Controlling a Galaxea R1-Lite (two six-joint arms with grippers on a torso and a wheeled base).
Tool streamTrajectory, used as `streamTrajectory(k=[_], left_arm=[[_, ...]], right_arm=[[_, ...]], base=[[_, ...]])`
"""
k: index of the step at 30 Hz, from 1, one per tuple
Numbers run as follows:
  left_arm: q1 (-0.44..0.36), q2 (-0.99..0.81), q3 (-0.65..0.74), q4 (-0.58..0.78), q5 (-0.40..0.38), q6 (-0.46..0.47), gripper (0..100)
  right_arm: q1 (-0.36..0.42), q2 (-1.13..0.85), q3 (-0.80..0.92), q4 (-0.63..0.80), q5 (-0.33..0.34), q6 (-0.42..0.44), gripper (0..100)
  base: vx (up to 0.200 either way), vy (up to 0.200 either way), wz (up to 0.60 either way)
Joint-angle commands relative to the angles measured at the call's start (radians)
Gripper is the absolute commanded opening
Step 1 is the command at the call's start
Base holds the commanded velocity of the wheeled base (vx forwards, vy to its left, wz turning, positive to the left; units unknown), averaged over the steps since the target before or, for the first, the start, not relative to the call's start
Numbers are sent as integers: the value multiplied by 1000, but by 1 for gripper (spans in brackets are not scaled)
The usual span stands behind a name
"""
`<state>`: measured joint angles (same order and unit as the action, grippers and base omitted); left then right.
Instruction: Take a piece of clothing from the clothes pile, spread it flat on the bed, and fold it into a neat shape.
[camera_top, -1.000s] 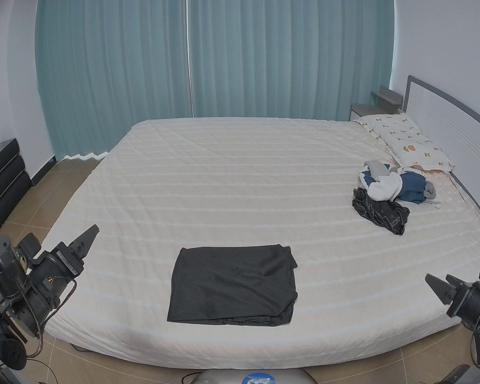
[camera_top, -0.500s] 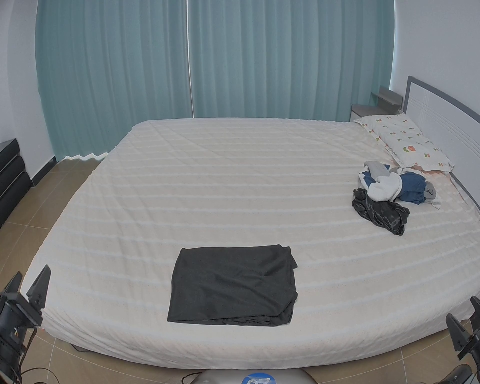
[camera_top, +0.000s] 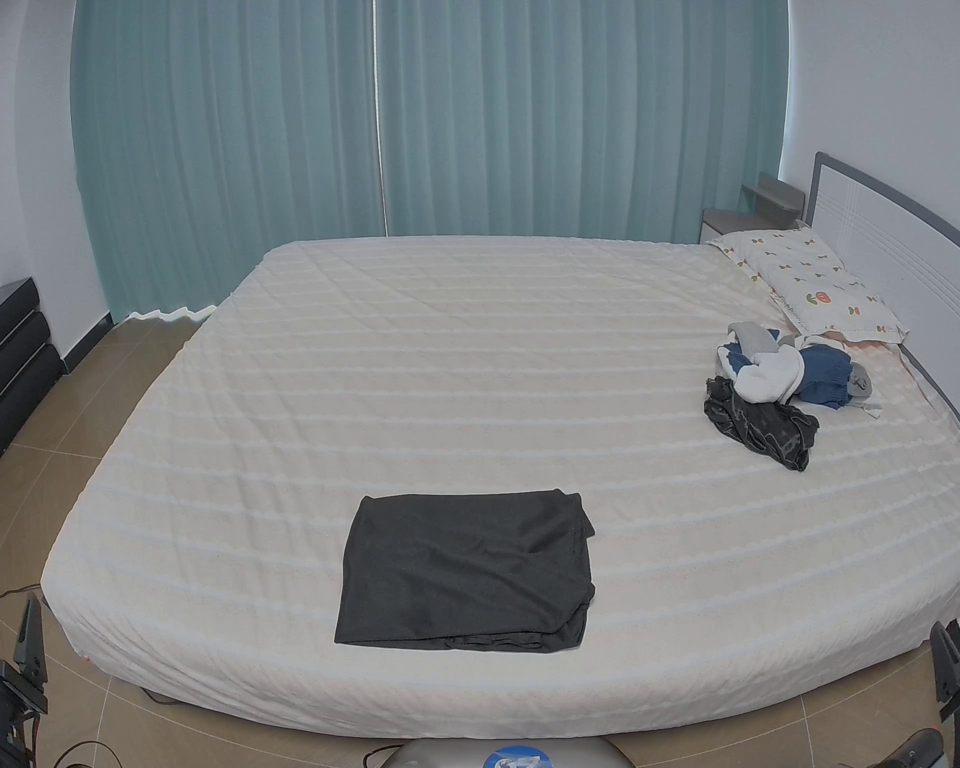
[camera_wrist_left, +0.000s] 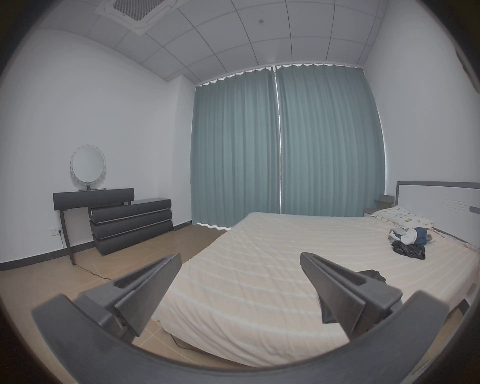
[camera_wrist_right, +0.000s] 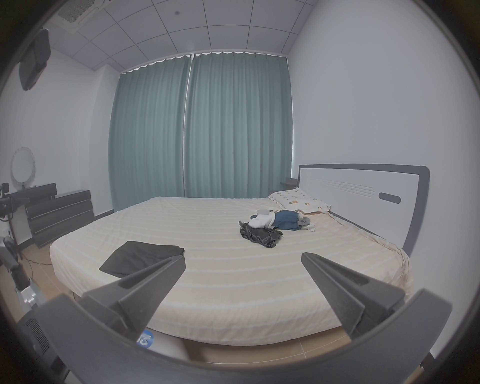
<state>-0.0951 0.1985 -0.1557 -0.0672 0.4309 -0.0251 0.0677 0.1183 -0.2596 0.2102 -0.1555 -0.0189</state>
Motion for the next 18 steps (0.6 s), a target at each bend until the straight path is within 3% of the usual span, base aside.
streamTrajectory(k=[1, 2, 4, 8, 10, 15, 18], left_arm=[[35, -111, 51, 6, -6, 25, 100], [51, -122, 79, -3, -11, 27, 100], [66, -126, 96, -17, -27, 28, 100], [97, -199, 156, -36, -181, 73, 100], [97, -199, 156, -39, -188, 70, 100], [97, -199, 156, -16, -235, 67, 100], [97, -199, 156, 10, -271, 51, 100]], right_arm=[[-68, -117, 82, 37, 79, -13, 100], [-66, -118, 105, -2, 137, -15, 100], [-66, -118, 118, -63, 148, -6, 100], [-66, -118, 240, -245, 163, -24, 100], [-66, -118, 260, -310, 172, -38, 100], [-66, -118, 258, -293, 189, -30, 100], [-66, -118, 257, -259, 182, 51, 100]], base=[[0, 0, 0], [0, 0, 0], [0, 0, 0], [0, 0, 0], [0, 0, 0], [0, 0, 0], [0, 0, 0]])
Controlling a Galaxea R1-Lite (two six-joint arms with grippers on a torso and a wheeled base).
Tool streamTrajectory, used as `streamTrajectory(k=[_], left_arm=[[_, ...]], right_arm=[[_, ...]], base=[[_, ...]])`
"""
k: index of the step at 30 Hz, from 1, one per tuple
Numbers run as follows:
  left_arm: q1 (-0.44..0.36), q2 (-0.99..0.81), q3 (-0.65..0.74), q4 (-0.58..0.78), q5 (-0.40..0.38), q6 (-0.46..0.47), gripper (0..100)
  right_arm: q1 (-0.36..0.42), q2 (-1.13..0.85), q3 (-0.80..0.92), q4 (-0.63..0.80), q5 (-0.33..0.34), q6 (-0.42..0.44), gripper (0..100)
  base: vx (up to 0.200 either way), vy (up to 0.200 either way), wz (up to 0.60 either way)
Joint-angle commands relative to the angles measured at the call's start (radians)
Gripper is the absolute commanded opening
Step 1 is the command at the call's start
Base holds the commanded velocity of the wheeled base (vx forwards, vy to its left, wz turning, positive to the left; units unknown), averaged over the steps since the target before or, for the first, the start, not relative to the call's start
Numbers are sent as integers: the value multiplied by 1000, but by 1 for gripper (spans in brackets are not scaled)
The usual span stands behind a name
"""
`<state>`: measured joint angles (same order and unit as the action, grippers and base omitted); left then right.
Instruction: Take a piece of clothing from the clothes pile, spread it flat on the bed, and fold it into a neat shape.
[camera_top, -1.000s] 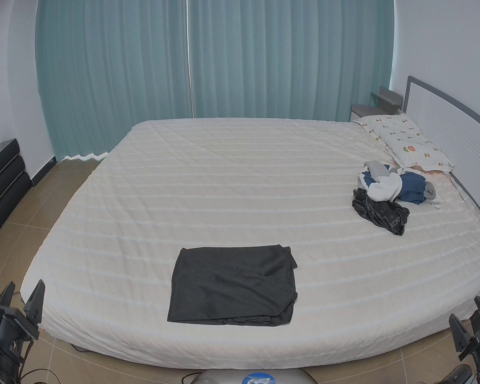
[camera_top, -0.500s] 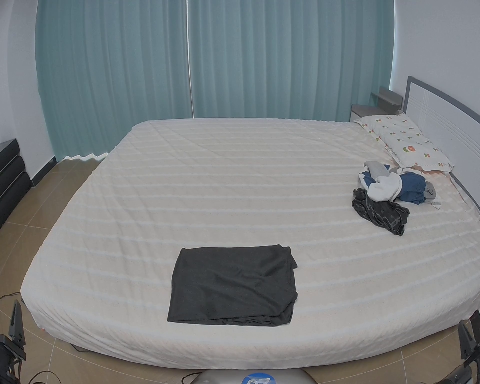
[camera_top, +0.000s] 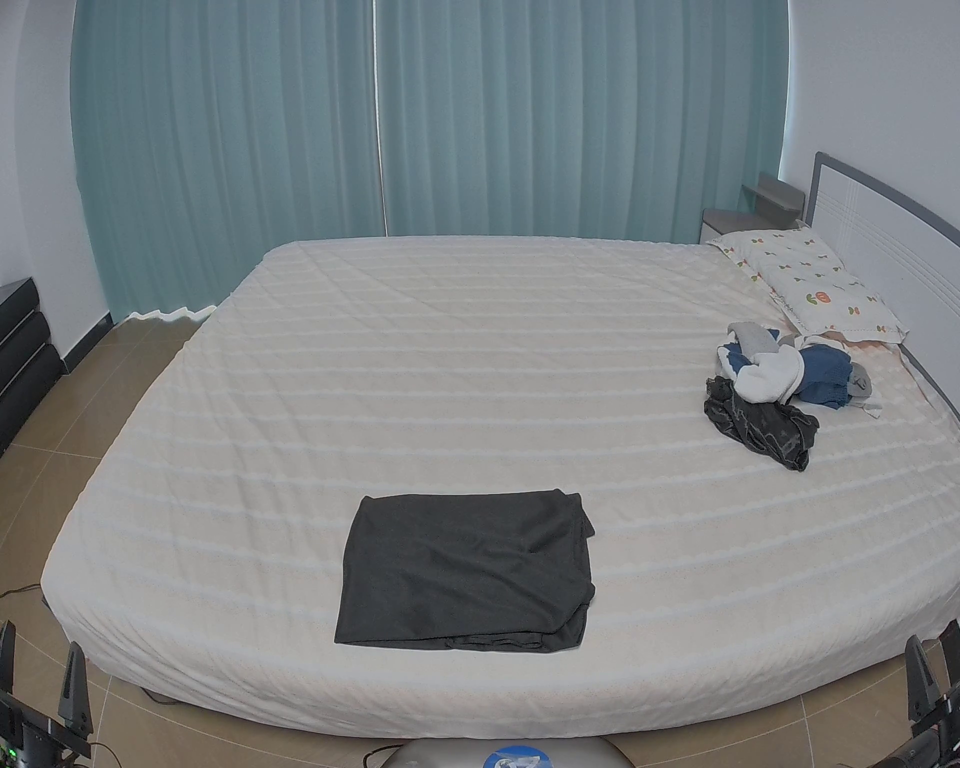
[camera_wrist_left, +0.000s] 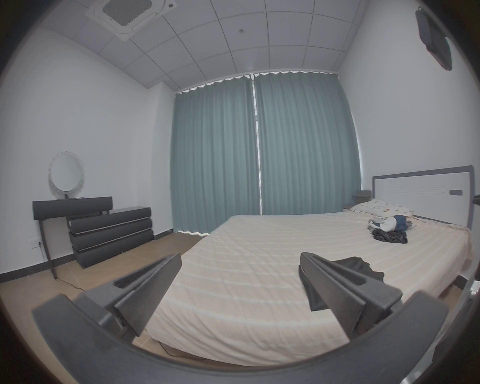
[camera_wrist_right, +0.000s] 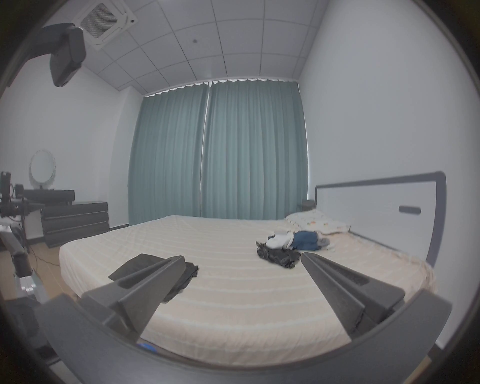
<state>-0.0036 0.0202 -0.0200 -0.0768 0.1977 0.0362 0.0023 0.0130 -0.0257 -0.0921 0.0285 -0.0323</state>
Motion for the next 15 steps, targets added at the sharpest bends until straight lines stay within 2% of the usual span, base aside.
streamTrajectory(k=[1, 5, 8, 15], left_arm=[[5, -20, 20, 20, -38, -10, 100], [5, -20, 20, 35, -99, -21, 100], [5, -20, 20, 89, -173, -32, 100], [5, -20, 20, 83, -172, -25, 100]], right_arm=[[-1, -13, 23, 43, -2, 65, 100], [-2, -13, 13, 127, -47, 29, 100], [-2, -13, 18, 115, -39, 25, 100], [-2, -13, 24, 95, -29, 26, 100]], base=[[0, 0, 0], [0, 0, 0], [0, 0, 0], [0, 0, 0]])
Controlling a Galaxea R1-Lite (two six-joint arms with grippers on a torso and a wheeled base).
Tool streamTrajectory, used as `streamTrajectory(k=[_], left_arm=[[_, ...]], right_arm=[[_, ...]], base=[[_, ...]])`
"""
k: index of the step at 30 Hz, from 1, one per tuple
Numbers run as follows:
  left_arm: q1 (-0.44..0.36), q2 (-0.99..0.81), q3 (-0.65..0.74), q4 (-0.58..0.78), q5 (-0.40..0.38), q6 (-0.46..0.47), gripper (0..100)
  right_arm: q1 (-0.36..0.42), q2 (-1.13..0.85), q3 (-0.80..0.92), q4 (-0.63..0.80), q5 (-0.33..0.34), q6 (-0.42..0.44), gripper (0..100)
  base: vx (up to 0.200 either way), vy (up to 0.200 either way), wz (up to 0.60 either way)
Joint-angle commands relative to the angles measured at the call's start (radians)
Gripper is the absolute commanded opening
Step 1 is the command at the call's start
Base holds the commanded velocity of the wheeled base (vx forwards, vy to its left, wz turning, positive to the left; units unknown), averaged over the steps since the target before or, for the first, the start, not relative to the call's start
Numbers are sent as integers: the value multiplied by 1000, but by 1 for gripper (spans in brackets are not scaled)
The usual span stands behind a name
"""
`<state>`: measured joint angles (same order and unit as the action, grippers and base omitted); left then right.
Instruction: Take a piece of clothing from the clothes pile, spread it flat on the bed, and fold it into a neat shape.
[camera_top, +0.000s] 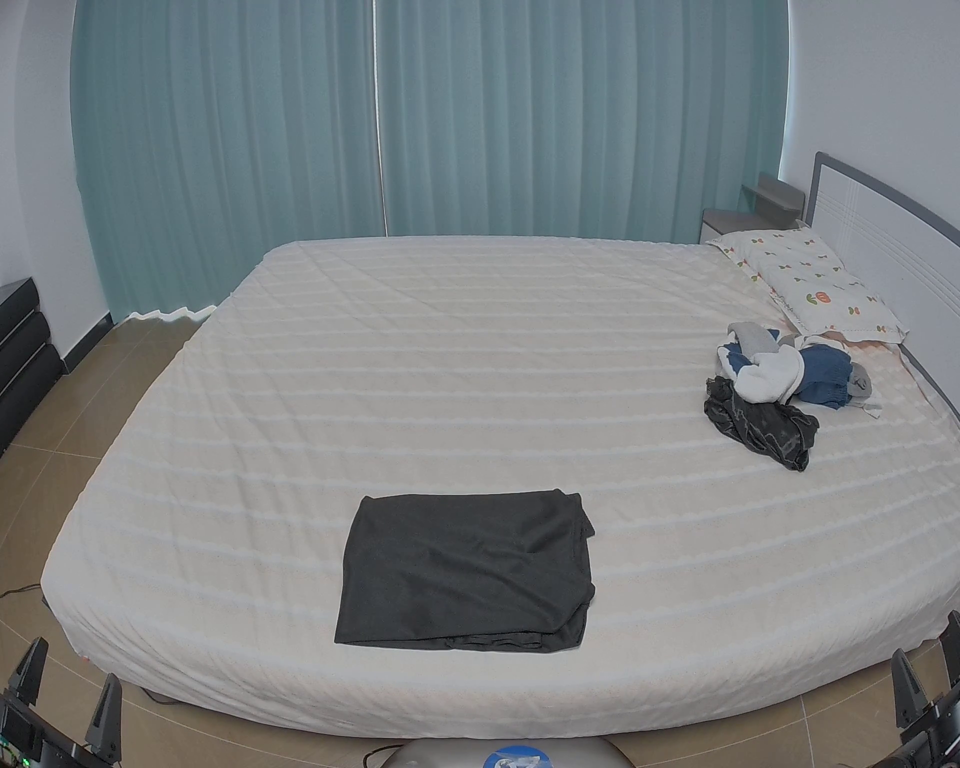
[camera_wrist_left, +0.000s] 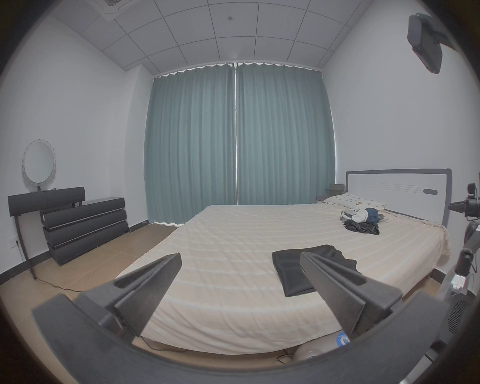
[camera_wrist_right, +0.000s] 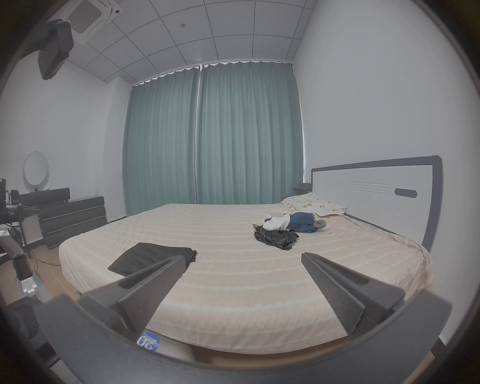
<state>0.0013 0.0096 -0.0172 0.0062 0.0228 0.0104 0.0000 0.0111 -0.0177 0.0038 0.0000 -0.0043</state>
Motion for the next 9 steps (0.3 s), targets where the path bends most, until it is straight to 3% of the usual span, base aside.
streamTrajectory(k=[1, 9], left_arm=[[0, -10, 17, 0, 11, -3, 100], [0, -10, 17, 0, 14, 0, 100]], right_arm=[[2, -11, 16, -1, 2, -3, 100], [0, -11, 16, -1, 2, -3, 100]], base=[[0, 0, 0], [0, 0, 0]])
